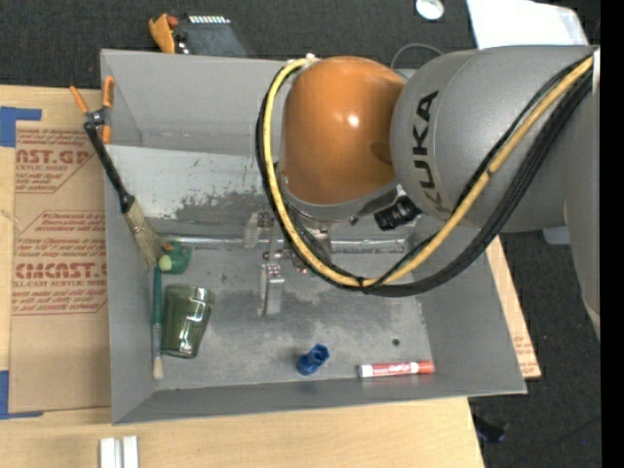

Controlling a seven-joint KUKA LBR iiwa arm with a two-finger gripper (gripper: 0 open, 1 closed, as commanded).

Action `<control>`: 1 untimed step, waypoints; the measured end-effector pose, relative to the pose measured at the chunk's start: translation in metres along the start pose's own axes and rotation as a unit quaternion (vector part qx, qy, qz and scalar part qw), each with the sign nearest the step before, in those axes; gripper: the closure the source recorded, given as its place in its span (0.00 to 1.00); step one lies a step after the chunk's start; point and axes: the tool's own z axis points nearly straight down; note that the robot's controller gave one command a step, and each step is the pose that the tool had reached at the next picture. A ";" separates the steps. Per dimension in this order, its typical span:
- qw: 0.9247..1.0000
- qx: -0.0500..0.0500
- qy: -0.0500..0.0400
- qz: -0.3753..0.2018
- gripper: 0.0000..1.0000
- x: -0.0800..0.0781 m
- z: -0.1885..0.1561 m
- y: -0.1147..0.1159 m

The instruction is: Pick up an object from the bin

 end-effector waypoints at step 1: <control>1.000 -0.001 -0.004 0.001 0.00 -0.002 -0.005 -0.001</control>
Offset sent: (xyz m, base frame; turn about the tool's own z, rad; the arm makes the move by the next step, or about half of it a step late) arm 0.0154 0.0650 -0.1624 -0.4056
